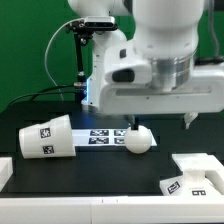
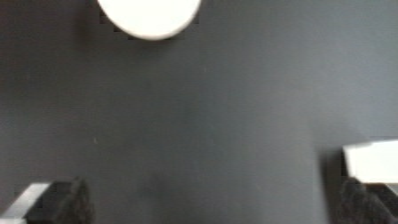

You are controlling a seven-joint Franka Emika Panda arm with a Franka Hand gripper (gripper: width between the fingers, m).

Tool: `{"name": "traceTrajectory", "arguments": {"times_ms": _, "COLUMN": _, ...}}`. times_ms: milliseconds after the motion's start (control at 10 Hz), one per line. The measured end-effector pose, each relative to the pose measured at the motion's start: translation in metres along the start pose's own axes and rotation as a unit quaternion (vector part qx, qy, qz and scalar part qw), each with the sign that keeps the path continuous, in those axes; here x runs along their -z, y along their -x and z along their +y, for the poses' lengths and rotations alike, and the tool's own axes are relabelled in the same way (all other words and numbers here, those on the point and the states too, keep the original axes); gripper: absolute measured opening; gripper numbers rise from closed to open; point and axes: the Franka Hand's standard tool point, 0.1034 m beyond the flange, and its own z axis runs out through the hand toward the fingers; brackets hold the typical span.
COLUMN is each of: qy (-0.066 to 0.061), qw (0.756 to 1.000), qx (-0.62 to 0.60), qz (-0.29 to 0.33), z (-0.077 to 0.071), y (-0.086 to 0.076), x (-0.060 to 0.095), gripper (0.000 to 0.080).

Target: Assemble lamp

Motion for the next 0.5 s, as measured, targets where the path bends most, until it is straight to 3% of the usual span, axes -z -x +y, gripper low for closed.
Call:
{"name": "traceTrajectory", "arguments": {"times_ms": 200, "qy": 0.004, "qw": 0.996, "qx": -0.004, "qz": -0.092, "z": 0.004, "y": 0.027, "x": -0.015, "gripper": 0.0699}}
{"name": "traceTrajectory", "arguments": {"times_ms": 500, "qy": 0.006, "qw": 0.979, "qx": -0.009, "qz": -0.205, "z": 0.01, "y": 0.033, "x": -0.021, "gripper": 0.0699}}
